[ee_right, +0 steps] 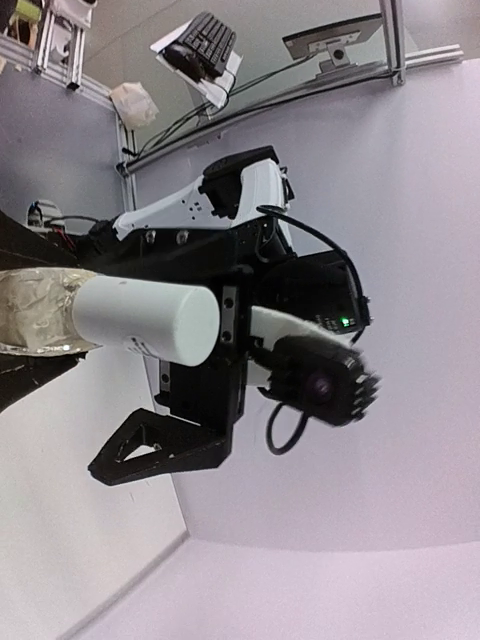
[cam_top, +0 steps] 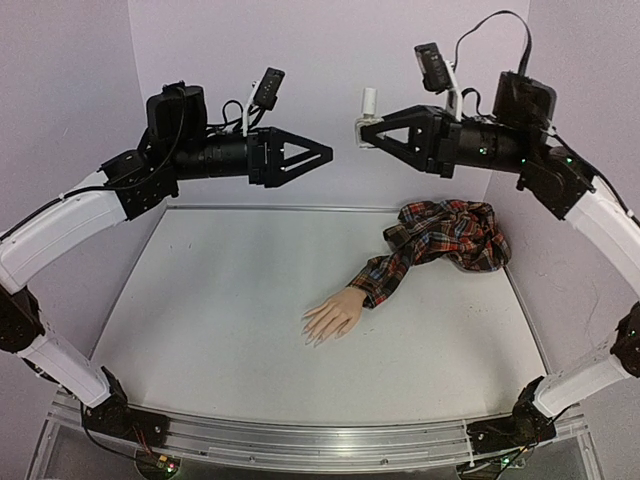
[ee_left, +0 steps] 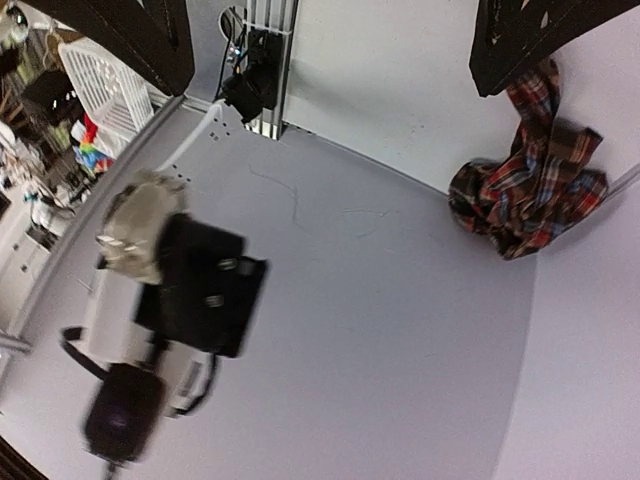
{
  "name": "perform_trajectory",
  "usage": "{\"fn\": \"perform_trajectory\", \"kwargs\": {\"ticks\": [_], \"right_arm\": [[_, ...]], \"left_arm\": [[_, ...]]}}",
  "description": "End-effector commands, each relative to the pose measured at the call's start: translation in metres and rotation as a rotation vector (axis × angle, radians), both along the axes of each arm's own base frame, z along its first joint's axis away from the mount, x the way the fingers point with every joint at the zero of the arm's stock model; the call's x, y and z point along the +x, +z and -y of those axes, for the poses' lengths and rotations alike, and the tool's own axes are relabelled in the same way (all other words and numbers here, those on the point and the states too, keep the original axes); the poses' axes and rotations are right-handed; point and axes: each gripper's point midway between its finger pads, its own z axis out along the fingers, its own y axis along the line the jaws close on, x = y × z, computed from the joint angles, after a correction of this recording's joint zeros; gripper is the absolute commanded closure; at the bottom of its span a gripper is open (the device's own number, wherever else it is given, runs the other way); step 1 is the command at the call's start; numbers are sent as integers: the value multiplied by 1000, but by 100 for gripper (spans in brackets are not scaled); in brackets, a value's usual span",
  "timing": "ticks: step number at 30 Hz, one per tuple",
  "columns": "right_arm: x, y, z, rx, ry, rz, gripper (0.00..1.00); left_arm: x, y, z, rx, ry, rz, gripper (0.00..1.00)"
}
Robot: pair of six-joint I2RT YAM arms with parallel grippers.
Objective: Paint the nails
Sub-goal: Screw the nail polish bottle cap onto the nail polish bottle.
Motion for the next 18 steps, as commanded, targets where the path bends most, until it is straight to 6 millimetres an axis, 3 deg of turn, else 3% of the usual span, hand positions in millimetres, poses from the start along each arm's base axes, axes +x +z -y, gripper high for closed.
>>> {"fn": "perform_trajectory", "kwargs": {"ticks": [1,8,13,18], "right_arm": [[22,-13,11,-90,-215,129,100],[56,-32,10,-243,-500,222,100],[70,-34,9,-269,-590,226,100],[76,-32,4,-270,-622,215,100]], "left_arm": [[37,21,-29,-45,296,-99,1],[44,62,-14,-135,294,-104,9],[38,69,1,-133,322,-45,10],[37,61,12,-111,350,-29,10]]}}
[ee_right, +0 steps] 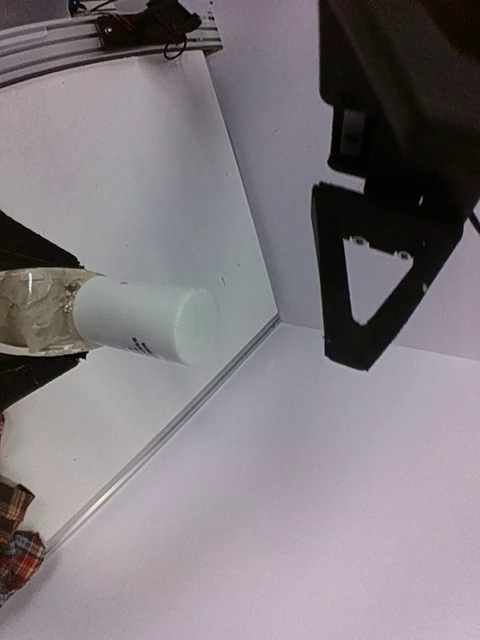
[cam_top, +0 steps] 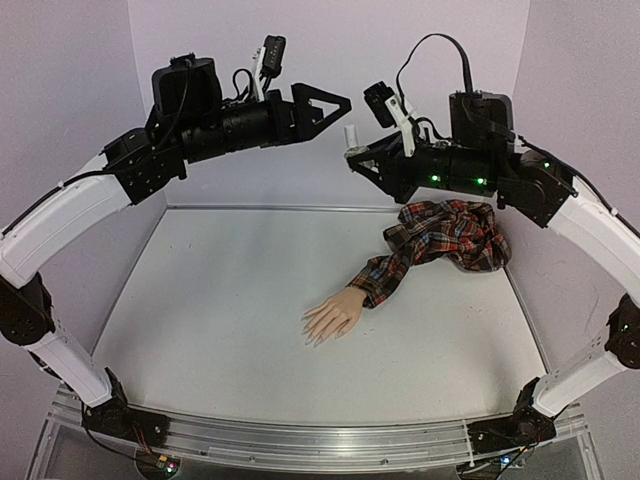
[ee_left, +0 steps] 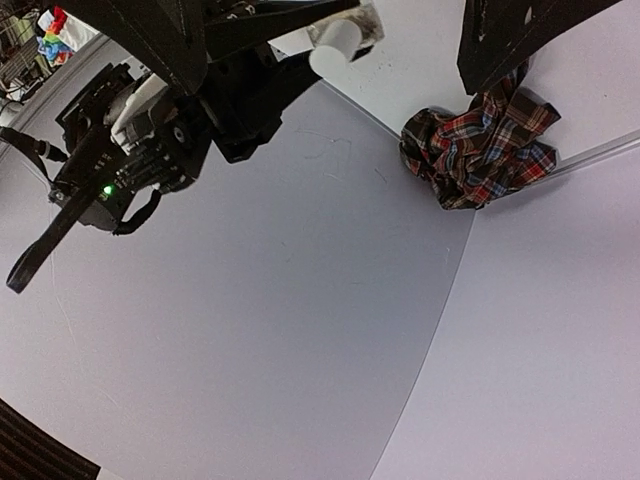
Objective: Paint the nails
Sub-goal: Screw the nail polish bottle cap onto the nail polish bottle.
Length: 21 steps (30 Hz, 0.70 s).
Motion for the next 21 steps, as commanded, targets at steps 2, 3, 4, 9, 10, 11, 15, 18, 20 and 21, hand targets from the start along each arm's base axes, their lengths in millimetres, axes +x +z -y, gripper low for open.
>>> {"fn": "perform_trajectory", "kwargs": {"ticks": [2,3,4,9,10,11,15,18,20,21], "right_arm": [[9,40,6,63,-88,79,100],[11,40,6,62,-100,81,100],[11,41,5,63,-107,81,100],[11,42,1,61,-102,83,100],[12,41,1,57,-105,84,100],[12,41,0,55,-105,85,100],[13,38,-1,37,-111,86,100],[13,37,-2,29,-112,87,100],[13,35,-3,21,-113,86,100],[13,36,-3,18,-113,87,100]], "left_arm": [[7,6,9,-3,73,43,11],[8,5,11,3,80,42,12],[10,4,14,10,89,45,14],[16,1,23,28,103,44,23],[16,2,24,28,101,46,25],[16,3,24,26,101,47,26],[17,4,22,17,111,50,30],[18,4,23,17,115,48,35],[18,4,23,20,119,46,37],[18,4,24,20,118,47,41]]}}
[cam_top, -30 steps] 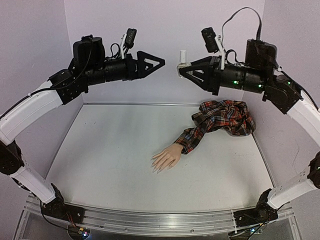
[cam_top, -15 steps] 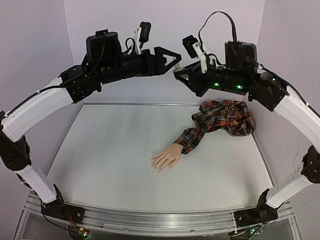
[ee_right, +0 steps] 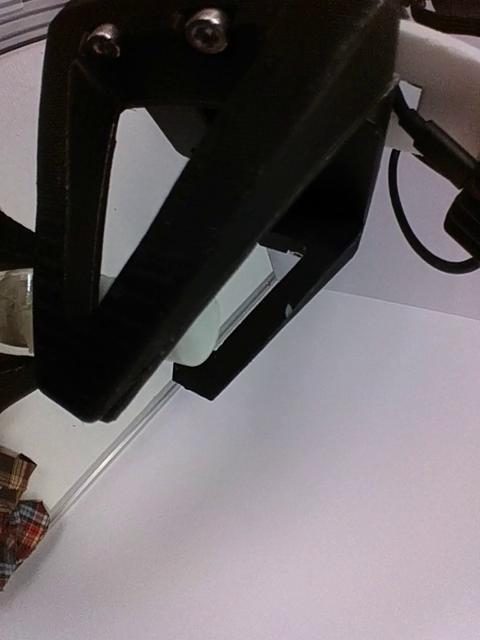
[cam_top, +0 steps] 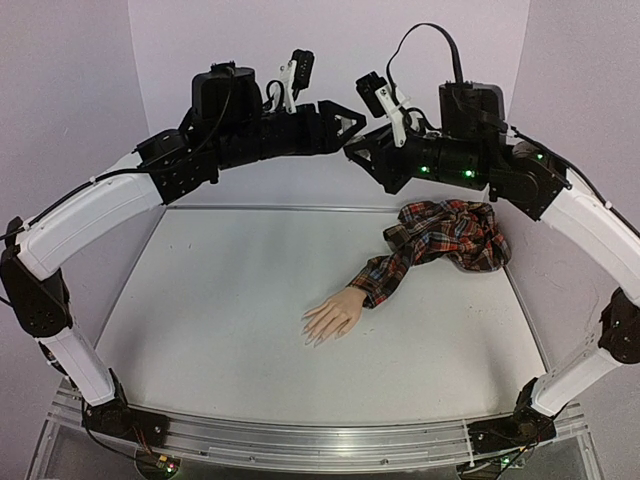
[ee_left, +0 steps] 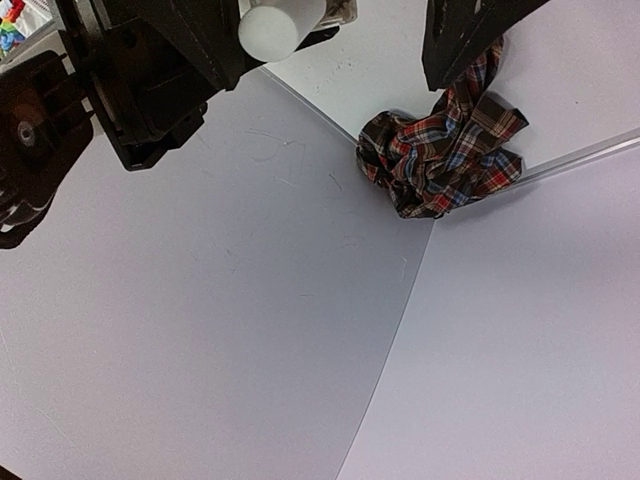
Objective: Paint the nails
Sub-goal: Screw the nail polish bottle cap onto the nail polish bottle.
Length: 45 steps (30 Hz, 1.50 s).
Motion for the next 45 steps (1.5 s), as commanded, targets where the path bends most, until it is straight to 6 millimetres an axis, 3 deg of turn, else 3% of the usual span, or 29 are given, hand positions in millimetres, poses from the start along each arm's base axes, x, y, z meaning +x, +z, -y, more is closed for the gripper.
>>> {"fn": "perform_trajectory", "kwargs": {"ticks": [1,13,17,19,24,29,33,37,45], "right_arm": [[0,23,1,27,-16,46,100],[-2,26,3,28,-17,54,100],[-4,31,1,41,-8,53,100],[-7,34,-1,56,15,48,100],[-41,51,-11,121,217,32,100],[-120,87,-4,270,717,17,100],[-176,116,13,307,1069,-10,100],[-191,125,17,307,1198,-48,100],[-188,130,12,346,1212,-76,100]], "left_arm": [[-6,33,-9,-57,16,52,43],[-11,28,-2,-38,-24,32,73],[-17,25,-2,-41,-51,31,96],[-25,25,-1,-56,-94,48,100],[-63,26,12,-61,-332,128,100],[-139,24,6,-155,-765,223,100],[-159,14,7,-121,-926,215,100],[-161,11,13,-80,-999,183,98],[-160,15,13,-102,-1019,204,95]]}}
